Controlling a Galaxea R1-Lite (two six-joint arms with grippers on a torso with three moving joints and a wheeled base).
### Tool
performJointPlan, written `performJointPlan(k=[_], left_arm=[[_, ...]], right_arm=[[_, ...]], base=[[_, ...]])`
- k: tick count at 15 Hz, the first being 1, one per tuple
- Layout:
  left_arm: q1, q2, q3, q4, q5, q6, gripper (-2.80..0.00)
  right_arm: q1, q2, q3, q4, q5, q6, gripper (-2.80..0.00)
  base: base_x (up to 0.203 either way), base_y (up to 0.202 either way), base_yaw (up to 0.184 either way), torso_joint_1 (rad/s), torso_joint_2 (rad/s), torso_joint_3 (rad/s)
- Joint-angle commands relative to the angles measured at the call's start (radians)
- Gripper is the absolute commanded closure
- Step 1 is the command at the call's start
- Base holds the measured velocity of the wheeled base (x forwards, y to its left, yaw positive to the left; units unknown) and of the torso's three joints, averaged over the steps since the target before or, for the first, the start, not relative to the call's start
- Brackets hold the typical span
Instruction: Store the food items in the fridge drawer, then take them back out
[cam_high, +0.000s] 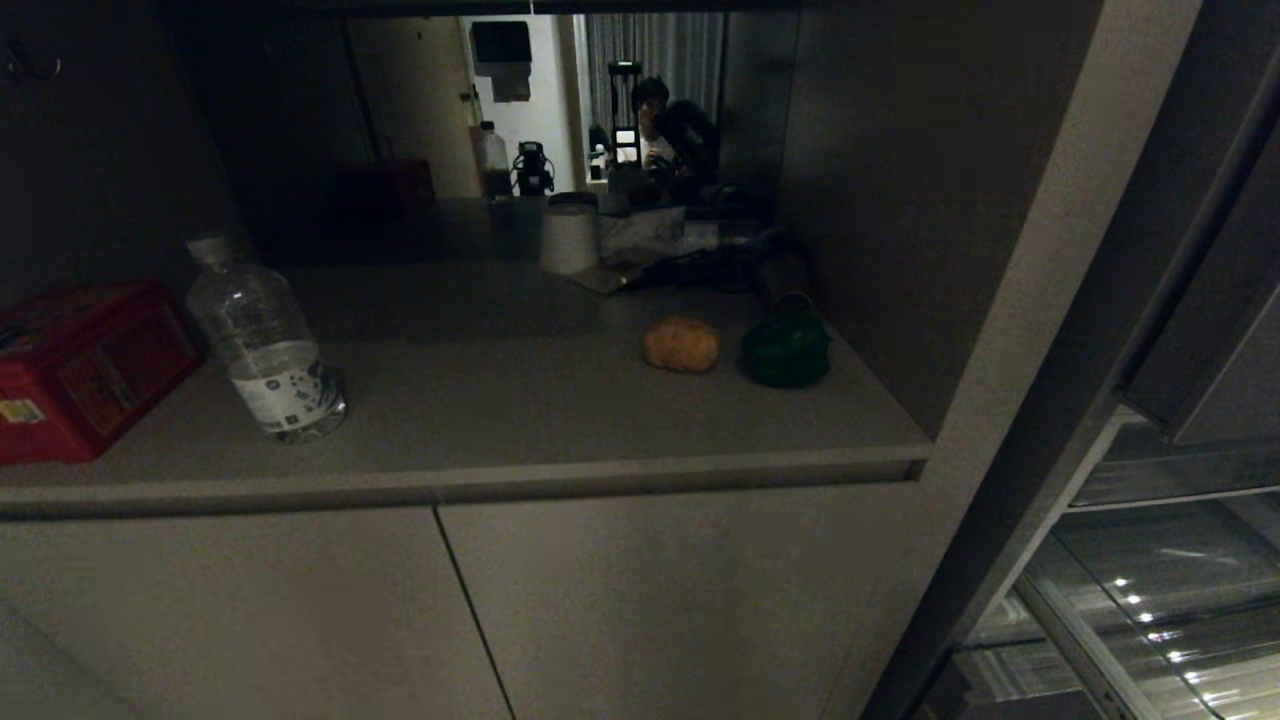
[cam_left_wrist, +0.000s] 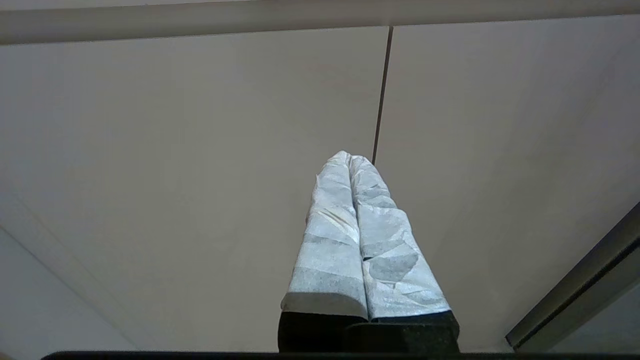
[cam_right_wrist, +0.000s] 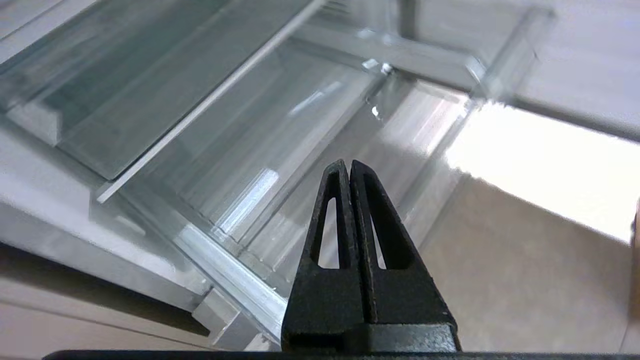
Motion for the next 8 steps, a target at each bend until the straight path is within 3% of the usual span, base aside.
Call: performJointPlan(k=[1, 4, 8], left_arm=[[0.001, 0.001, 0.0, 0.0, 0.0, 0.0, 0.0], [-0.001, 0.001, 0.0, -0.001, 0.0, 0.0, 0.0], [0.0, 0.001, 0.0, 0.0, 0.0, 0.0, 0.0]], right_arm=[[-0.145, 0.014, -0.002, 0.004, 0.233, -0.031, 0.0], [-0.155, 0.037, 0.039, 0.002, 0.232, -0.115, 0.0], [-0.163, 0.08, 0.053, 0.002, 0.234, -0.129, 0.0]], base=[[0.0, 0.0, 0.0, 0.0, 0.0, 0.0], [0.0, 0.0, 0.0, 0.0, 0.0, 0.0], [0.0, 0.0, 0.0, 0.0, 0.0, 0.0]])
